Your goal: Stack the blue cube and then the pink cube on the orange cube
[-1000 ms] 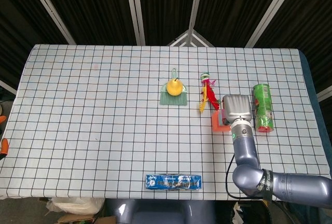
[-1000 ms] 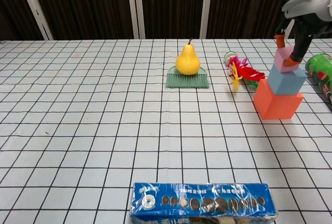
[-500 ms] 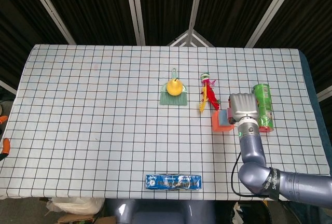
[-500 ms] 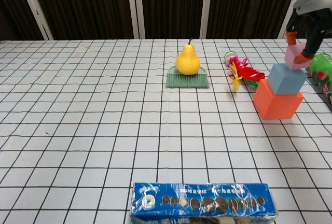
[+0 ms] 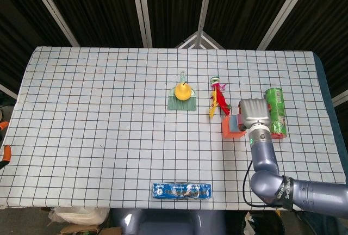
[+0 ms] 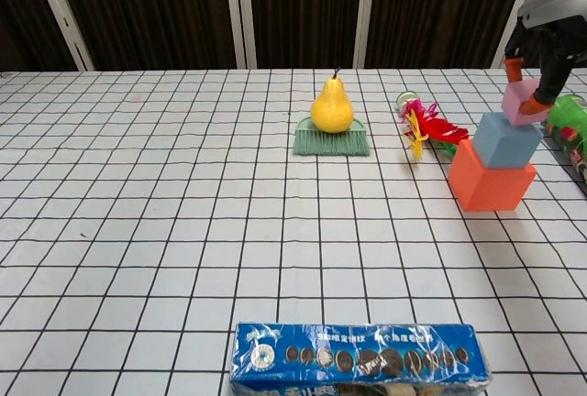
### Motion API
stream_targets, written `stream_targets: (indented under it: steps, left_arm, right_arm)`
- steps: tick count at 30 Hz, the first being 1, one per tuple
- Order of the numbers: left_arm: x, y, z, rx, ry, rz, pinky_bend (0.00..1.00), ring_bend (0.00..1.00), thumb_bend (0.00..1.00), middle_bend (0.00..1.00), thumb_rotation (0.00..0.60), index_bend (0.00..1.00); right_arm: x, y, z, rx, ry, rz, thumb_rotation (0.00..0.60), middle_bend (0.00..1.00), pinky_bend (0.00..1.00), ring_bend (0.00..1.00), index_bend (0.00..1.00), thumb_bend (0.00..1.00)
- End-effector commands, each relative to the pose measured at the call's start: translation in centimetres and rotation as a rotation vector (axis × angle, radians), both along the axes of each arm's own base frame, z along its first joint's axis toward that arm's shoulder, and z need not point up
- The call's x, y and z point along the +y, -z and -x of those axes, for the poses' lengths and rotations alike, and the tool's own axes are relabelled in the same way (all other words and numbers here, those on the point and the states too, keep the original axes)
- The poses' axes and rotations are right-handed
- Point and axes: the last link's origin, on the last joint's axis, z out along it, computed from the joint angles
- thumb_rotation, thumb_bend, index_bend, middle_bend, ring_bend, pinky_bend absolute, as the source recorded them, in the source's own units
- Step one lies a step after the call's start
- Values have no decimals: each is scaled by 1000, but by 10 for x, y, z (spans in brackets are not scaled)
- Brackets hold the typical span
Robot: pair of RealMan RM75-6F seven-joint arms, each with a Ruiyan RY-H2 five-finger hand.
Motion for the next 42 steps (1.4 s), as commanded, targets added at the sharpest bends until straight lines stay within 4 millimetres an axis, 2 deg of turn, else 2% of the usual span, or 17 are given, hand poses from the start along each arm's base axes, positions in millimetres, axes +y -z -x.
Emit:
stream_targets:
  steps: [1, 24, 26, 31, 34, 37, 42]
  left_arm:
    - [0, -1, 0, -1, -2, -1, 0, 0, 584, 66, 600, 175]
    - [0, -1, 0, -1, -2, -2, 0, 0, 584, 66, 600, 170]
    - [0, -1, 0, -1, -3, -2, 0, 0, 584, 66, 600, 170]
    - [0, 0, 0, 0, -3, 0, 0, 0, 584, 66, 600, 170]
    - [0, -1, 1, 0, -3, -1, 0, 0, 584, 66, 600, 170]
    - [0, -1, 0, -1, -2, -2, 0, 0, 584, 66, 600, 170]
    - [0, 0, 0, -1, -2, 1, 0, 0, 584, 66, 600, 170]
  right_arm:
    - [0, 1, 0, -1, 3, -1, 600, 1000, 1000, 1000, 550, 487]
    - [-2, 6, 3, -17, 10, -16, 600, 1000, 1000, 1000, 546, 489]
    - [-2, 5, 4, -16, 10, -22, 600, 1000, 1000, 1000, 503, 489]
    - [-2, 5, 4, -12, 12, -37, 600, 1000, 1000, 1000, 272, 488]
    - [-2, 5, 4, -11, 11, -43, 600, 1000, 1000, 1000, 201, 488]
    - [-1, 4, 4, -9, 11, -47, 600, 1000, 1000, 1000, 160, 486]
    - [1, 3, 5, 1, 13, -69, 600, 1000, 1000, 1000, 152, 484]
